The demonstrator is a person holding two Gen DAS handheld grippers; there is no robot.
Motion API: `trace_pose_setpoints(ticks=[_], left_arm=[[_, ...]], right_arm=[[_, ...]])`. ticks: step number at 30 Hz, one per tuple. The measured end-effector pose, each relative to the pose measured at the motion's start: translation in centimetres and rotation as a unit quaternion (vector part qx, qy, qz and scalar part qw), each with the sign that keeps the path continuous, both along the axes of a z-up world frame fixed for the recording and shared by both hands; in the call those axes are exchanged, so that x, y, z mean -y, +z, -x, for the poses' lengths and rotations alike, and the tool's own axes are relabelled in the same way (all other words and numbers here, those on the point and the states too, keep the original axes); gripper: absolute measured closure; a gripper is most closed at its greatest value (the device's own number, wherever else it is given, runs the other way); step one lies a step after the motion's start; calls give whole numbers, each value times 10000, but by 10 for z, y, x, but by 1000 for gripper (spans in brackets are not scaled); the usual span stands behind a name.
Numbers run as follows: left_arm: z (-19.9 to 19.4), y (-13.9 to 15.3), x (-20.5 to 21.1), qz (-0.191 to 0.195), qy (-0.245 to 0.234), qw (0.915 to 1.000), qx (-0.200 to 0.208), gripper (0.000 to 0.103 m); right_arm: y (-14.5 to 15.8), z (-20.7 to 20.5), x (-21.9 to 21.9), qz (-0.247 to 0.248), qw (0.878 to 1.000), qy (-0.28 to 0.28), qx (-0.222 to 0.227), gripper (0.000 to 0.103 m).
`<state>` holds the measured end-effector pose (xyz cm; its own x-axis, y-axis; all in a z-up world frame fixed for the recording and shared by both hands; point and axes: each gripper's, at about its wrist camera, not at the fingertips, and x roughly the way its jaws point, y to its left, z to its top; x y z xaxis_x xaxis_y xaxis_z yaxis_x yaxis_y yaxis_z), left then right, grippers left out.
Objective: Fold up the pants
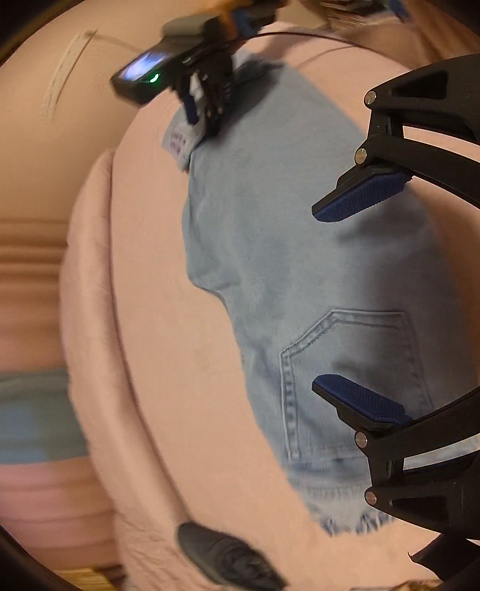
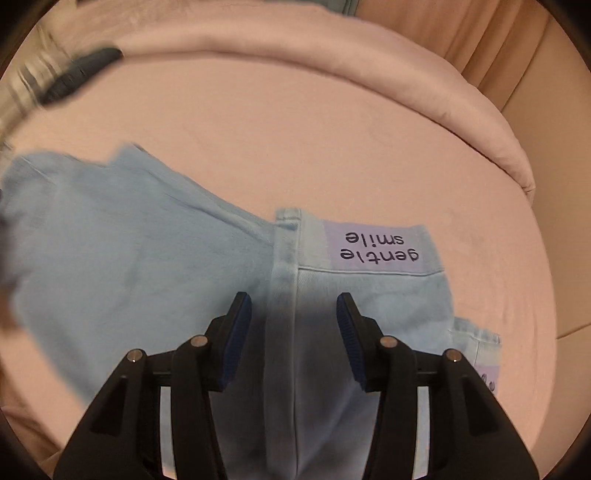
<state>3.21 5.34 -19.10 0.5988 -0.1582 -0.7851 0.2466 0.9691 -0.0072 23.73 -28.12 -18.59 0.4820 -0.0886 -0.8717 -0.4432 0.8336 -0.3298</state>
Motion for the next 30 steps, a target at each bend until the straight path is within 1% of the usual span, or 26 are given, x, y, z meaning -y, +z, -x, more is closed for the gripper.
trace_pose_setpoints(ticks=[1, 2, 3, 4, 6, 8, 9, 11, 12, 14, 15, 17, 18, 19, 20, 21, 22, 23, 24, 25, 26, 27, 28, 30], left_arm=[[-5, -3, 0, -45, 82, 9999, -73, 18], [-9, -8, -2, -85, 156, 9997, -161, 18], [-14, -13, -5, -102, 256, 9992, -277, 18], [-16, -18, -7, -103, 327, 9987, -365, 18], [-17, -24, -14, -98, 398, 9982, -445, 18], [-15, -24, -18, -47, 362, 9985, -413, 18], [-14, -24, -18, -50, 354, 9985, -404, 18], [-15, -24, -18, -69, 354, 9985, -417, 18], [-15, -25, -18, -44, 368, 9985, -410, 18], [-16, -25, -17, 15, 422, 9982, -429, 18], [-18, -26, -16, 4, 460, 9979, -453, 18], [-19, -27, -16, -46, 493, 9977, -468, 18], [-20, -28, -15, -79, 492, 9976, -479, 18], [-20, -28, -13, -138, 478, 9976, -488, 18], [-21, -28, -12, -186, 462, 9975, -498, 18], [-21, -28, -11, -219, 455, 9974, -506, 18], [-21, -28, -11, -232, 460, 9974, -513, 18], [-23, -27, -10, -229, 476, 9973, -515, 18], [-23, -28, -11, -217, 506, 9972, -510, 18], [-24, -28, -11, -205, 545, 9970, -503, 18], [-23, -28, -11, -204, 563, 9969, -501, 18], [-24, -28, -11, -204, 589, 9968, -497, 18], [-24, -28, -10, -209, 614, 9967, -495, 18], [-25, -27, -9, -241, 642, 9964, -496, 18]], right_arm=[[-6, -3, -2, 163, 9999, 8, 43, 67], [-7, -5, 1, 12, 10000, 12, 6, 76], [-4, -6, 5, -42, 9999, -105, 28, 94], [1, -6, 11, -113, 9995, -265, 100, 94], [17, -8, 41, -789, 9942, -704, 208, 95], [42, 3, 84, -1483, 9794, -1280, 490, 95], [50, 10, 102, -1734, 9718, -1480, 599, 95], [63, 30, 151, -2359, 9467, -2058, 760, 95], [64, 46, 180, -2821, 9262, -2373, 785, 95], [55, 75, 213, -3393, 8968, -2747, 716, 92], [40, 84, 228, -3623, 8820, -2954, 586, 91], [10, 93, 244, -3804, 8605, -3379, 241, 88], [-7, 98, 250, -3899, 8478, -3592, 122, 91], [-12, 104, 253, -4099, 8371, -3618, 188, 92], [-13, 111, 256, -4420, 8197, -3633, 281, 90], [-13, 114, 257, -4598, 8082, -3667, 301, 88], [-13, 113, 259, -4781, 7966, -3687, 317, 82], [-10, 115, 259, -4900, 7898, -3674, 337, 77], [-9, 114, 259, -4944, 7873, -3665, 382, 72], [-6, 112, 256, -4844, 7921, -3690, 424, 73], [-1, 111, 250, -4603, 8050, -3712, 483, 77], [3, 110, 250, -4415, 8151, -3709, 559, 94], [11, 106, 246, -4241, 8267, -3639, 653, 97], [27, 107, 241, -4351, 8299, -3371, 913, 98]])
